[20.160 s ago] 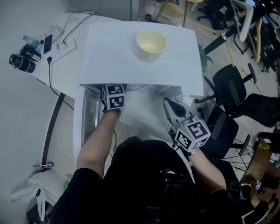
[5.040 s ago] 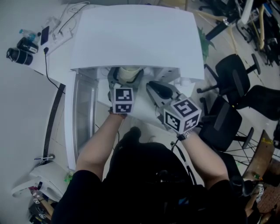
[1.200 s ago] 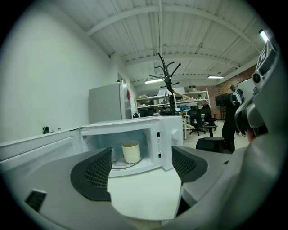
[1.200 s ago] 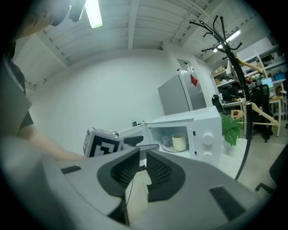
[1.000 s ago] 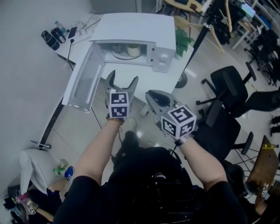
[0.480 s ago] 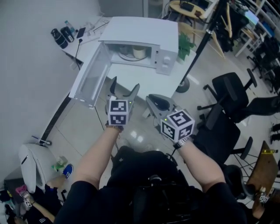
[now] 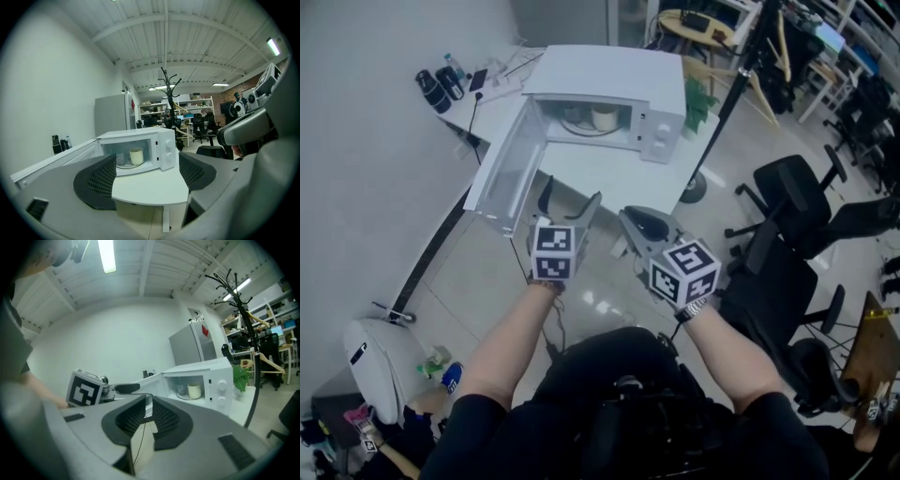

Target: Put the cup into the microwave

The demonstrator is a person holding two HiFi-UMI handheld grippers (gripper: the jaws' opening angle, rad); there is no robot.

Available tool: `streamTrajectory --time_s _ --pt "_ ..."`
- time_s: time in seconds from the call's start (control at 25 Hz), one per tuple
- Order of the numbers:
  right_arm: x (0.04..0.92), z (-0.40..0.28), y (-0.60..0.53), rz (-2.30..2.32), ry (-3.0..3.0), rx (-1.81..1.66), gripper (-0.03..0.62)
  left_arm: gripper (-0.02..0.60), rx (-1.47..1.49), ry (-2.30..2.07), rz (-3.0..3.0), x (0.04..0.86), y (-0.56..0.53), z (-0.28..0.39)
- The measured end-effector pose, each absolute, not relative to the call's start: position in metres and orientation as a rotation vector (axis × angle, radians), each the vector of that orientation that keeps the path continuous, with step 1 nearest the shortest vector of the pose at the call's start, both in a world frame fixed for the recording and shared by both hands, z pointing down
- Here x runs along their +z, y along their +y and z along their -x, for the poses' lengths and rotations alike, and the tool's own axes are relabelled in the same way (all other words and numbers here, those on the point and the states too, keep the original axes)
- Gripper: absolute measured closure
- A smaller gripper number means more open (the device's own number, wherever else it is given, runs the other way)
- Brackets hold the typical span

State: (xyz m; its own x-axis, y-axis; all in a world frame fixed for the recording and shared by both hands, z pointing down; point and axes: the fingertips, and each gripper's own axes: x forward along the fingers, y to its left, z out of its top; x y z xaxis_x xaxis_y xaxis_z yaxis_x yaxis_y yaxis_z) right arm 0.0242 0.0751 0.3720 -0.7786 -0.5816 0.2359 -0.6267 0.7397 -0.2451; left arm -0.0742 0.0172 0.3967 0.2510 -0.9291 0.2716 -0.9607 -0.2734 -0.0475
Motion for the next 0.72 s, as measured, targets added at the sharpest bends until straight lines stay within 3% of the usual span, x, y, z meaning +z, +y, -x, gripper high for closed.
streamTrajectory --time_s 0.64,0.72 --pt "0.358 0.024 0.143 -1.15 -2.731 0.434 0.531 0.192 0.32 -1.626 -2.516 0.375 0.093 0.115" --pt "0.356 0.027 0.151 -1.167 -2.724 0.428 0.531 0.279 0.31 -1.603 -2.535 0.372 0.104 0.118"
